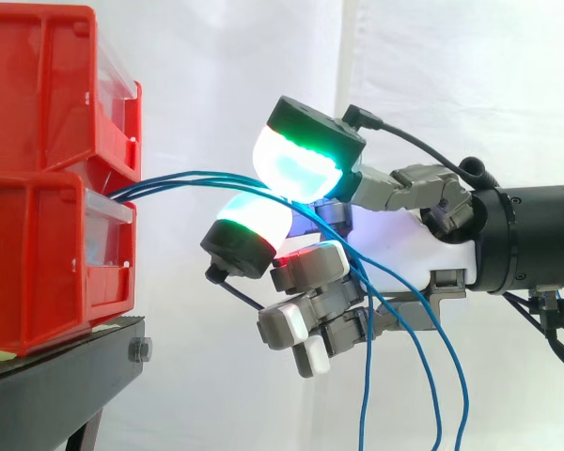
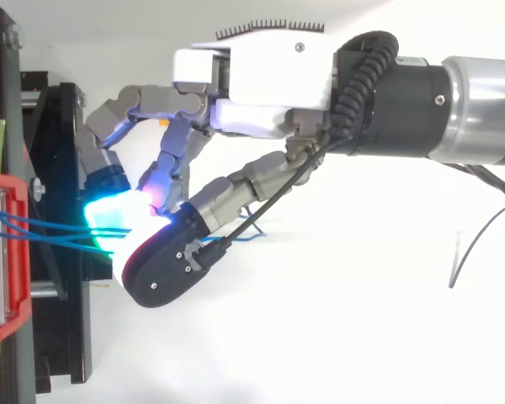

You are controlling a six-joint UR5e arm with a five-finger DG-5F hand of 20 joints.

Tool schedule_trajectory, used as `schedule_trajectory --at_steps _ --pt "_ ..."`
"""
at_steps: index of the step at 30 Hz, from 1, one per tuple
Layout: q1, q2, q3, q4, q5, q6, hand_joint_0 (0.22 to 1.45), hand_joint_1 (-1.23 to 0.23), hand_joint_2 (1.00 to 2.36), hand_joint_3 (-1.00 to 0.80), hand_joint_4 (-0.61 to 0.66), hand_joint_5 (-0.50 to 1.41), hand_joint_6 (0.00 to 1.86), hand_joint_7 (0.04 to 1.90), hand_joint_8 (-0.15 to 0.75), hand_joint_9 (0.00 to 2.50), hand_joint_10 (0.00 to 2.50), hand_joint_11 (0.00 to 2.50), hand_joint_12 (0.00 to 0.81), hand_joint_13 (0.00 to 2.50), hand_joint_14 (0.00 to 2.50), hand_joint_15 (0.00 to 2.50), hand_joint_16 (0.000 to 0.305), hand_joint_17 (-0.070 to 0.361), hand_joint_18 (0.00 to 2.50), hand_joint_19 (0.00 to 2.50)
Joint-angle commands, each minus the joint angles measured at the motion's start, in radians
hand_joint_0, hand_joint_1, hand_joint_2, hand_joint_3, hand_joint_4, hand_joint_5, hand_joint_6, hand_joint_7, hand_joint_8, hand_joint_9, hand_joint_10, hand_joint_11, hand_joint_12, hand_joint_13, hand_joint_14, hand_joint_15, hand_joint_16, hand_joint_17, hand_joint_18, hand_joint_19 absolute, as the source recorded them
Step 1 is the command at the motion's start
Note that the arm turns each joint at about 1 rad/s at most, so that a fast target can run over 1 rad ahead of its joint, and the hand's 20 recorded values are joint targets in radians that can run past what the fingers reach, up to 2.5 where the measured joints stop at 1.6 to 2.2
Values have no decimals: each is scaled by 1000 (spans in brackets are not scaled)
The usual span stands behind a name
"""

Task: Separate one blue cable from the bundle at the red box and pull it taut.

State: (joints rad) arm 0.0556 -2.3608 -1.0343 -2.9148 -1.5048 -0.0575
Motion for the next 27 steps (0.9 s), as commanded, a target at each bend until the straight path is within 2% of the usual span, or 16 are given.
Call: schedule_trajectory --at_steps 1,4,8,13,17,22,24,27 --pt "1 0 0 -4 0 1 782 -925 1000 -500 -106 -158 887 1320 263 1157 30 1272 370 897 32 905 50 112 770 786" --pt "3 0 2 -18 -6 1 750 -923 1000 -500 -102 -157 899 1284 262 1166 32 1268 363 901 32 906 50 112 779 780" --pt "3 0 2 -27 -6 4 646 -946 1000 -500 4 -137 890 1258 267 1194 31 1289 368 912 33 911 49 110 778 800" --pt "1 3 3 -27 -5 4 539 -941 1000 -500 35 -124 885 1238 288 1237 31 1286 383 940 31 912 51 115 805 814" --pt "0 5 3 -27 -6 5 480 -837 1000 -500 41 -118 882 1220 310 1288 28 1287 408 977 30 919 55 124 860 826" --pt "0 3 3 -32 -6 5 479 -734 1000 -500 46 -116 876 1211 311 1313 29 1287 411 992 29 923 56 125 875 842" --pt "0 9 3 -40 -6 4 512 -654 1000 -500 49 -118 870 1212 300 1311 28 1280 399 996 30 929 53 119 865 853" --pt "0 11 3 -41 -6 5 581 -625 1000 -500 23 -118 863 1258 285 1317 31 1313 378 1001 31 944 48 108 849 893"
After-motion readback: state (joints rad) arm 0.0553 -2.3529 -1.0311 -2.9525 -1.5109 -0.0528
